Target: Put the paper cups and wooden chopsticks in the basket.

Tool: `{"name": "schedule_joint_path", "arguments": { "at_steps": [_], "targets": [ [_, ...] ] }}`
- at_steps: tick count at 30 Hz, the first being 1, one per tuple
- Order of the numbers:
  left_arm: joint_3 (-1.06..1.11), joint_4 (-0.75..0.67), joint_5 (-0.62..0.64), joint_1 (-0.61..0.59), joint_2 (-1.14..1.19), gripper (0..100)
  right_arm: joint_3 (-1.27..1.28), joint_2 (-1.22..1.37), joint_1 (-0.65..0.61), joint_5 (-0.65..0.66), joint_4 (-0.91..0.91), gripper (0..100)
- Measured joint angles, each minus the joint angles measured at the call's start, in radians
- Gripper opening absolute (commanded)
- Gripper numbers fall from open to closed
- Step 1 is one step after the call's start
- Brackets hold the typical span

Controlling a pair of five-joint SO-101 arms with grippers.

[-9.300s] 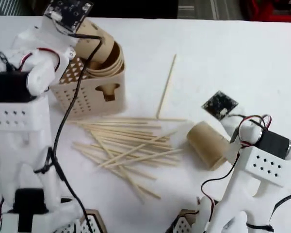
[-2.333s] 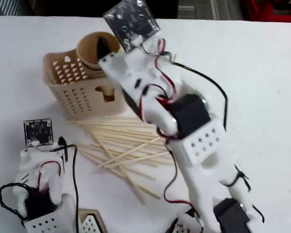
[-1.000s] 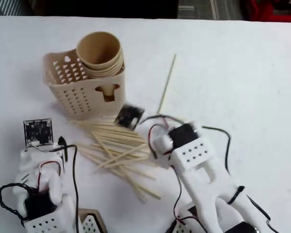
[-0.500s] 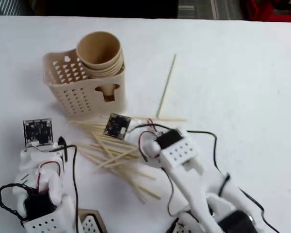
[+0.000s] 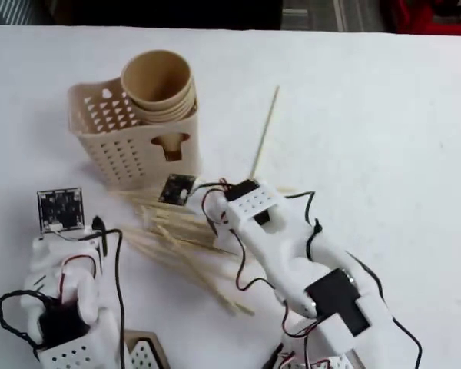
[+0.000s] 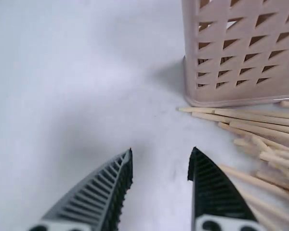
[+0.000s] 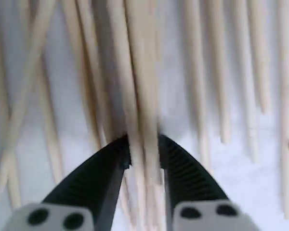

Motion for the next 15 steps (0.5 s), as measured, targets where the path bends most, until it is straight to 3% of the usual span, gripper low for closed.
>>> {"name": "schedule_joint_path", "arguments": {
  "at_steps": [8,15],
  "targets": [
    [0.000,0.000,0.000,0.000,0.000,20,0.005,-0.100,0.114,0.002,0.138,1.8],
    [0.000,0.000,0.000,0.000,0.000,20,0.069,-0.239,0.123,0.003,0.252,1.8]
  ]
}}
